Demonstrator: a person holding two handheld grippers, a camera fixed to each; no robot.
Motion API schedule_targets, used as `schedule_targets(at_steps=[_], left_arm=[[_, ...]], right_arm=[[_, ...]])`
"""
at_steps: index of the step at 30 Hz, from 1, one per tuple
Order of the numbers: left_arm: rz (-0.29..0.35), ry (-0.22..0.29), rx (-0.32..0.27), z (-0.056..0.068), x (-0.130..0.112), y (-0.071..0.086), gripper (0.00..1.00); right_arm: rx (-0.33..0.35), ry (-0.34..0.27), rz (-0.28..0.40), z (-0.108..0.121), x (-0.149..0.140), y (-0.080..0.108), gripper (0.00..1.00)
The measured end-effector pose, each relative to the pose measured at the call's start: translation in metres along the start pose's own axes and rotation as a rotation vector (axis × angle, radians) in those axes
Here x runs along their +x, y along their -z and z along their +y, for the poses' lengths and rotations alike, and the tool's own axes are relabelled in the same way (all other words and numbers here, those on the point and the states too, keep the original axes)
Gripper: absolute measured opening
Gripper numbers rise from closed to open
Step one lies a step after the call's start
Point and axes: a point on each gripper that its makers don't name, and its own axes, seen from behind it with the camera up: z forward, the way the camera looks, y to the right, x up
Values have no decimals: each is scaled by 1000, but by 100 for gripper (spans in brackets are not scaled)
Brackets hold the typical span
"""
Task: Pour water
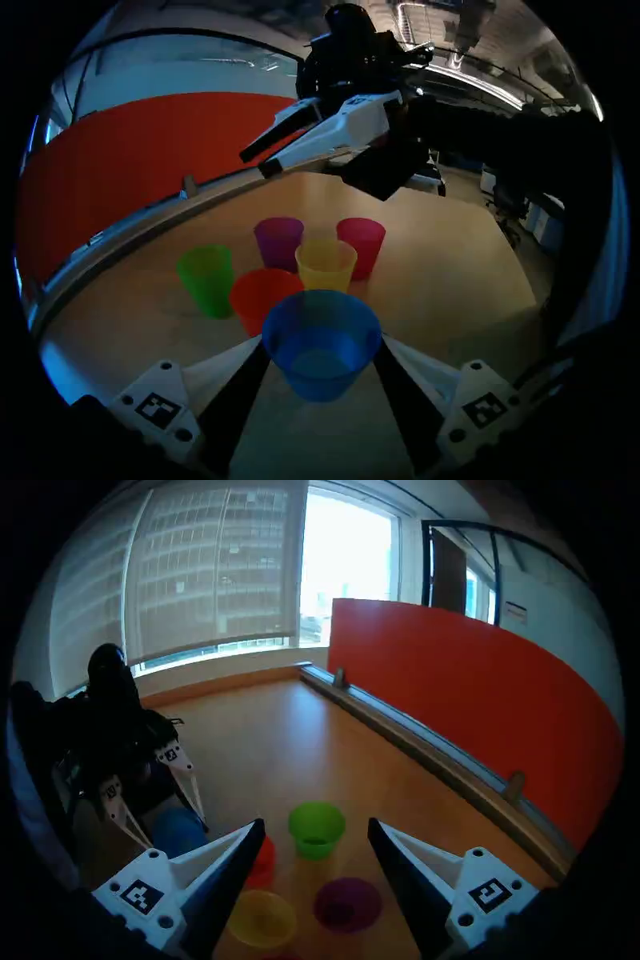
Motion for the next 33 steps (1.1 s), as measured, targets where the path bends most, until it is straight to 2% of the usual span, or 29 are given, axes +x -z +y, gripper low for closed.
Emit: schedule_targets(at_steps=[8,14,33], left_arm=[[74,14,58,-12,23,21,86],[118,6,110,-18,38,35,86],[240,21,182,-9,88,74,86]], right_arm=[[4,9,-46,5,-4,-12,100],[15,14,-83,6,-9,-22,100],[59,68,-263,6,-38,-53,100]])
